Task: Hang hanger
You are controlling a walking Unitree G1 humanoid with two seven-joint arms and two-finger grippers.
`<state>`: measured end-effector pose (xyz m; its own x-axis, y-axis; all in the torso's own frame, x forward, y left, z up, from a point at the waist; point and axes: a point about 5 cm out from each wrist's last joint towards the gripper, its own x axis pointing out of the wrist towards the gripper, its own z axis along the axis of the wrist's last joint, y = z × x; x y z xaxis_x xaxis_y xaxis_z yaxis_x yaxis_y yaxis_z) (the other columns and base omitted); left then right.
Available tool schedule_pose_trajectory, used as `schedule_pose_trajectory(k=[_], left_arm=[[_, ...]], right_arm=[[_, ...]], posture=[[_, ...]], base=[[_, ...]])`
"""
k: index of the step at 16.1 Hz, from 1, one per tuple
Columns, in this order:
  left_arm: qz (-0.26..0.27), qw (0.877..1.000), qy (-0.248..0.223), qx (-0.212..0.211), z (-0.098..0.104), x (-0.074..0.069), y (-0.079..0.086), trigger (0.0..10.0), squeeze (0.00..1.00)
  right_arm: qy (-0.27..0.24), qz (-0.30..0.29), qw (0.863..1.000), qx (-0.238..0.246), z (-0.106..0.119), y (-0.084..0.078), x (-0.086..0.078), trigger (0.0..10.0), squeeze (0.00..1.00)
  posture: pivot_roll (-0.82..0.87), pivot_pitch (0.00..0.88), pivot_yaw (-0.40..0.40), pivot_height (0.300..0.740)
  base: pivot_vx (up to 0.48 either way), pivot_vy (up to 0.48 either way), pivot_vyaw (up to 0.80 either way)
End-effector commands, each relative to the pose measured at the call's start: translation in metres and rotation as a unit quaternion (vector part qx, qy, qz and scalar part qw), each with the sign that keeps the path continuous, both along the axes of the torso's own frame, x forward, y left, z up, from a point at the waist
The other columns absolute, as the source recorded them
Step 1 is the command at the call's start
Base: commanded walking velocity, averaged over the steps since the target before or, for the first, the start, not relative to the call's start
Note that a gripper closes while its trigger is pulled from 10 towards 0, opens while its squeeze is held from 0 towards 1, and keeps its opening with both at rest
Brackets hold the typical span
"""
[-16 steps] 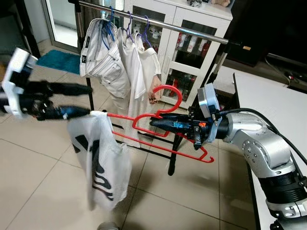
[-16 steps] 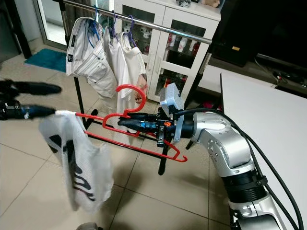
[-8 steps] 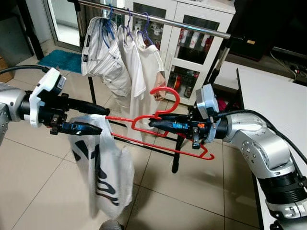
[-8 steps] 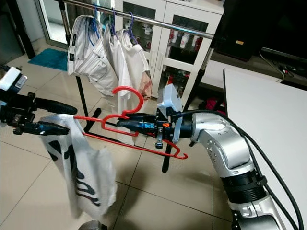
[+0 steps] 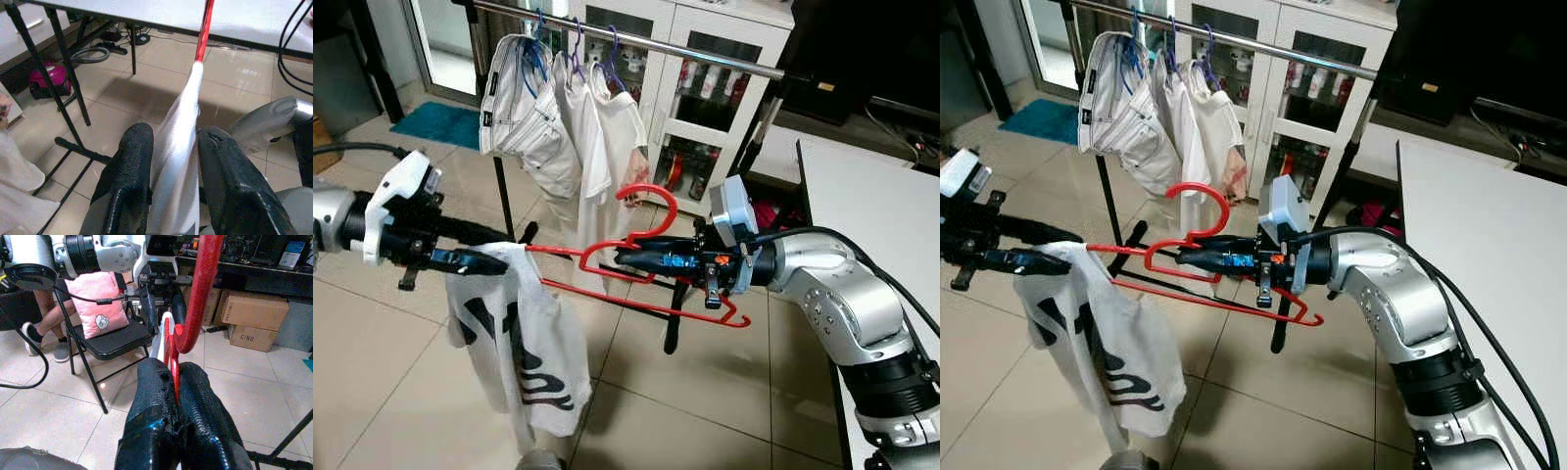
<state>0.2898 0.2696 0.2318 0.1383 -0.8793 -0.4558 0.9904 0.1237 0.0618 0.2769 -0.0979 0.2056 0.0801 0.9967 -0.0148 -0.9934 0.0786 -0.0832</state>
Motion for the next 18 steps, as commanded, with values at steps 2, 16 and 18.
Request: schedule_pose_trajectory(k=[2, 16, 18], left_arm=[[-0.007, 1.0, -0.01, 0.005, 0.003, 0.0, 0.001, 0.0, 0.0], [-0.044, 0.998, 0.0, -0.053, -0.001, -0.005, -0.028, 0.0, 0.0], [-0.03, 0.998, -0.006, -0.063, 0.003, -0.005, -0.027, 0.0, 0.0]], right_arm=[[-0.019, 0.0, 1.0, -0.003, 0.004, -0.003, 0.0, 10.0, 0.0], [-0.019, -0.032, 0.999, 0.01, 0.006, -0.008, 0.006, 10.0, 1.0], [-0.021, -0.044, 0.999, 0.004, 0.005, -0.013, 0.008, 10.0, 1.0]], posture=[[0.07, 0.0, -0.065, 0.74], [0.05, 0.0, -0.03, 0.74], [0.05, 0.0, -0.031, 0.74]], base=[[0.0, 0.0, 0.0], [0.0, 0.0, 0.0], [0.0, 0.0, 0.0]])
